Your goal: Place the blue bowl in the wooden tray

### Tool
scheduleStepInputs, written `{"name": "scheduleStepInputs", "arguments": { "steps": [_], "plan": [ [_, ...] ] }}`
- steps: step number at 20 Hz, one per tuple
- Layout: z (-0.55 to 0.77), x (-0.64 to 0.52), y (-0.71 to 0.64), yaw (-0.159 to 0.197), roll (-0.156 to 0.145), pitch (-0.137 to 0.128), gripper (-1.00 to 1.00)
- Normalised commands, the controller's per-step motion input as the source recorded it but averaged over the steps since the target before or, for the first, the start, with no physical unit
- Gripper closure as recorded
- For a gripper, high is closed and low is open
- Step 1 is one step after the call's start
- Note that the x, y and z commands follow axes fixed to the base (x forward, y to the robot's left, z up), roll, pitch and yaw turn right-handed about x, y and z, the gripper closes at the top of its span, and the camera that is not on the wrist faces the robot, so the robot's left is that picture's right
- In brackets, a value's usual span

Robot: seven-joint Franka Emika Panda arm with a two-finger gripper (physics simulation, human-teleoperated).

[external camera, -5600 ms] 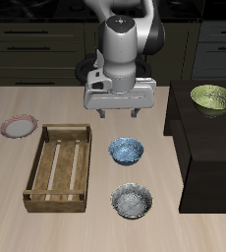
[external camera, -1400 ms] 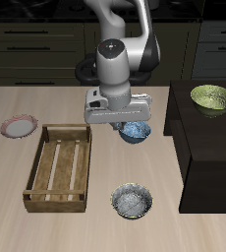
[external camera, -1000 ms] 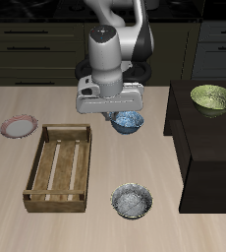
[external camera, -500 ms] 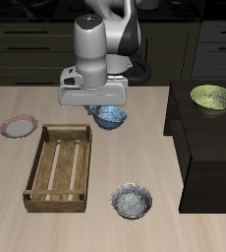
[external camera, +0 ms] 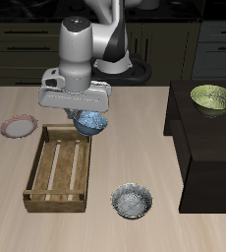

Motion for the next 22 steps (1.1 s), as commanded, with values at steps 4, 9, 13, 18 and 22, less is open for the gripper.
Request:
{"name": "scheduleStepInputs", "arguments": {
  "steps": [4, 9, 13, 18, 22],
  "plan": [
    [0.08, 0.06, -0.28, -0.012, -0.04, -0.016, 1.0],
    [-0.02, 0.02, -0.2, -0.007, -0.035, 0.002, 1.0],
    [-0.09, 0.02, -0.27, -0.014, -0.049, 0.007, 1.0],
    [-0.2, 0.07, -0.1, 0.008, -0.049, 0.032, 1.0],
    [-0.31, 0.05, 0.02, 0.028, -0.06, 0.044, 1.0]
  ]
}}
